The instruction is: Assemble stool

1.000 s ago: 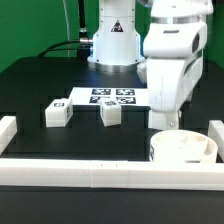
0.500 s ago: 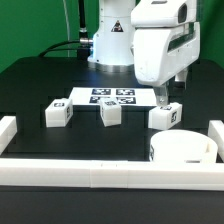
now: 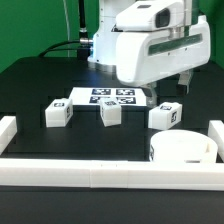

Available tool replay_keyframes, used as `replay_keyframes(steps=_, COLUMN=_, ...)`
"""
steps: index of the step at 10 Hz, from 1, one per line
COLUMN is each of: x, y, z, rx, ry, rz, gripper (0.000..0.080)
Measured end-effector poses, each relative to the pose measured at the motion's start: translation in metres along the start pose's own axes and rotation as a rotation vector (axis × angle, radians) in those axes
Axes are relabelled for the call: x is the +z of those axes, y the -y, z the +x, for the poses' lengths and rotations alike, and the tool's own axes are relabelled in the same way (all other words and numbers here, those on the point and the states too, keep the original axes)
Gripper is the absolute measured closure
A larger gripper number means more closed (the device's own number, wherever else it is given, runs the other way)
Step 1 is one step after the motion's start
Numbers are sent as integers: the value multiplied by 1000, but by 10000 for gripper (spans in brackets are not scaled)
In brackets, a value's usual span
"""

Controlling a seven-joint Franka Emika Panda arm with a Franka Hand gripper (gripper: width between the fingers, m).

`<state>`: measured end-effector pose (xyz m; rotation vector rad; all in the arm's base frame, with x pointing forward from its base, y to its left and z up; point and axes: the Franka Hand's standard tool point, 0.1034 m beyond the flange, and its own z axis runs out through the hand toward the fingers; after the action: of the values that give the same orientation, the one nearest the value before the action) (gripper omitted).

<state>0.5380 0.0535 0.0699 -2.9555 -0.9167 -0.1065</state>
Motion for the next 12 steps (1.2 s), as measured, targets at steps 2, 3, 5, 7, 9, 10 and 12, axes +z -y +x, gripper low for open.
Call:
replay_keyframes(steps=2, x=2, y=-3, z=-5, rx=256, ry=10, rz=21, gripper=150)
replay_keyframes(steps=3, x=2, y=-1, z=-4, rx=307, ry=9, rz=23, gripper=150)
replay_keyframes(steps=5, x=2, y=0, z=-4, rx=401, ry=8, rz=27, gripper=150)
replay_keyframes(steps=7, x=4, y=-2, z=-9, rx=615, ry=14, rz=47, gripper=150)
replay_keyframes(steps=9, x=5, y=-5, z=-19, rx=866, ry=55, rz=80, gripper=150)
replay_keyframes(steps=10, x=4, y=-7, z=-20, rx=978, ry=68, rz=95, gripper=150)
replay_keyframes(steps=12, x=5, y=-4, z=-17, rx=1087, ry=69, rz=97, gripper=150)
